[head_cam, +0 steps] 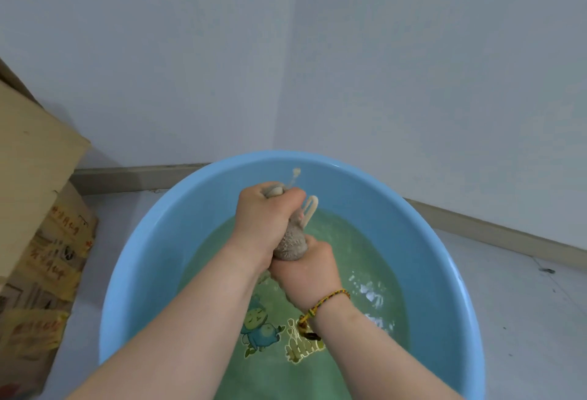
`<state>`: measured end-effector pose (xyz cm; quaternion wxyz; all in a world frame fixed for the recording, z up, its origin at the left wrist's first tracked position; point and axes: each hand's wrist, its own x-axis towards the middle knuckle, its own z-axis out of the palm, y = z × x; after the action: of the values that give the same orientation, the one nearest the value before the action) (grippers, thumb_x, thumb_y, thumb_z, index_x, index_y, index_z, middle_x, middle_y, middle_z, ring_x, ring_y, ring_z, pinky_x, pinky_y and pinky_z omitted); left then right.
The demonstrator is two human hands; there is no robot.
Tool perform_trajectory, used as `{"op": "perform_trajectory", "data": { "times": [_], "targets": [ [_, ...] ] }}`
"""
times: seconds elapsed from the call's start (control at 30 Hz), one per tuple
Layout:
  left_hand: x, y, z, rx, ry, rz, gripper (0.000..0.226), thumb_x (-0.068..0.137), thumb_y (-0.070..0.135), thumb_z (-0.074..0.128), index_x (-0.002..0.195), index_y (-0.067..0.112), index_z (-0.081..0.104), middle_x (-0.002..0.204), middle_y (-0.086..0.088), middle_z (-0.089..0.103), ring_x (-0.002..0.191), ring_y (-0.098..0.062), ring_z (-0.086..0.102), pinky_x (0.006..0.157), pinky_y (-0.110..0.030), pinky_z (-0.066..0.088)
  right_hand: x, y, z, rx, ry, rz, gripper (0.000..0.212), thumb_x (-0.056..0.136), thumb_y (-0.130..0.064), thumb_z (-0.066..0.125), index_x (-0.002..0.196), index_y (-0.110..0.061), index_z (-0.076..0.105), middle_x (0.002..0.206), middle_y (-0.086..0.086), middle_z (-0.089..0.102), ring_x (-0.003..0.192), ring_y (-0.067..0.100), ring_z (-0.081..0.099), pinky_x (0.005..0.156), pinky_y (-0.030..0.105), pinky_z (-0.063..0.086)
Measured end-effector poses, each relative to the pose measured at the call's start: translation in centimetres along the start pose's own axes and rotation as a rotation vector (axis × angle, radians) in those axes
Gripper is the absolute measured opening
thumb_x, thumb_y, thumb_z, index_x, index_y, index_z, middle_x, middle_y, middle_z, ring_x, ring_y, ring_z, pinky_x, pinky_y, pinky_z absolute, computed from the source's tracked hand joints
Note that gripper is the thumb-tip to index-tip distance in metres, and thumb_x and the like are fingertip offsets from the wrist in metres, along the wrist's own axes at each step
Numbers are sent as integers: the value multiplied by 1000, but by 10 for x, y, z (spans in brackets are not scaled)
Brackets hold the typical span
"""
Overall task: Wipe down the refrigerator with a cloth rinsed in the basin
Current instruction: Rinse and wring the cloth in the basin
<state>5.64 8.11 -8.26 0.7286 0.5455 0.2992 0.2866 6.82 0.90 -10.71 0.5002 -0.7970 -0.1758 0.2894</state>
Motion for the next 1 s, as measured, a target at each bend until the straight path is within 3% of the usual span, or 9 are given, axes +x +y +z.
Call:
{"op": "perform_trajectory", "data": {
  "times": [0.1,0.27,0.43,0.53,0.6,0.7,0.8,0.9,1.0],
  "targets": [
    [-2,-2,-3,31,-75,-51,39,70,-14,48,39,6,35,30,4,30,35,-7,32,36,-9,30,-2,-1,-6,30,-160,45,40,72,5,61,47,-15,37,27,-11,32,29,2,28,34,15,24],
    [-5,-1,-1,-44,-163,-43,14,56,-7,49,51,3,40,46,-4,28,48,-18,23,35,-9,31,-7,3,-10,250,-293,123,18,49,-5,53,43,-14,39,30,-6,30,25,8,25,37,8,20],
    [-1,-10,-4,-103,-158,-95,38,62,-9,53,35,10,35,32,-2,31,35,-12,30,36,-11,33,-7,8,-14,389,-450,161,13,54,-6,53,57,-8,40,31,-4,30,24,7,24,34,7,16],
    [-3,-7,-8,-119,-214,-180,40,68,18,68,32,18,49,36,5,45,36,-6,44,43,-15,40,-5,3,-29,362,-552,156,16,63,-15,60,63,-10,44,33,-5,33,25,5,28,32,8,17],
    [-3,1,-12,-266,-334,-287,40,67,50,52,47,17,61,50,3,60,48,-6,58,54,-17,49,-3,-5,-44,249,-557,104,19,67,-18,66,60,-13,49,33,-7,39,27,5,33,35,15,25],
    [2,13,-18,-604,-347,-416,59,82,61,30,92,16,65,77,-7,72,68,-17,69,70,-34,51,1,-11,-63,-108,-390,-117,28,74,-3,71,60,-17,52,36,-11,46,33,1,40,43,18,37],
    [0,20,-18,-692,-215,-450,37,97,29,34,132,20,42,84,-8,70,74,-20,66,56,-30,56,9,-6,-71,-634,-66,-651,12,72,-11,67,71,-16,57,50,-13,52,49,7,51,48,23,42],
    [-7,14,-11,-472,-152,-492,57,92,5,45,143,18,24,74,-14,69,67,-18,63,52,-26,53,25,3,-79,-995,207,-1185,7,80,-23,50,84,-19,55,59,-1,57,51,19,53,47,23,35],
    [-12,1,-14,-254,-361,-611,73,76,20,69,140,21,34,120,-15,60,79,-20,64,68,-36,53,34,-1,-83,-1086,269,-1462,6,88,-11,43,86,-16,45,59,2,58,49,21,52,49,27,33]
  ]
}}
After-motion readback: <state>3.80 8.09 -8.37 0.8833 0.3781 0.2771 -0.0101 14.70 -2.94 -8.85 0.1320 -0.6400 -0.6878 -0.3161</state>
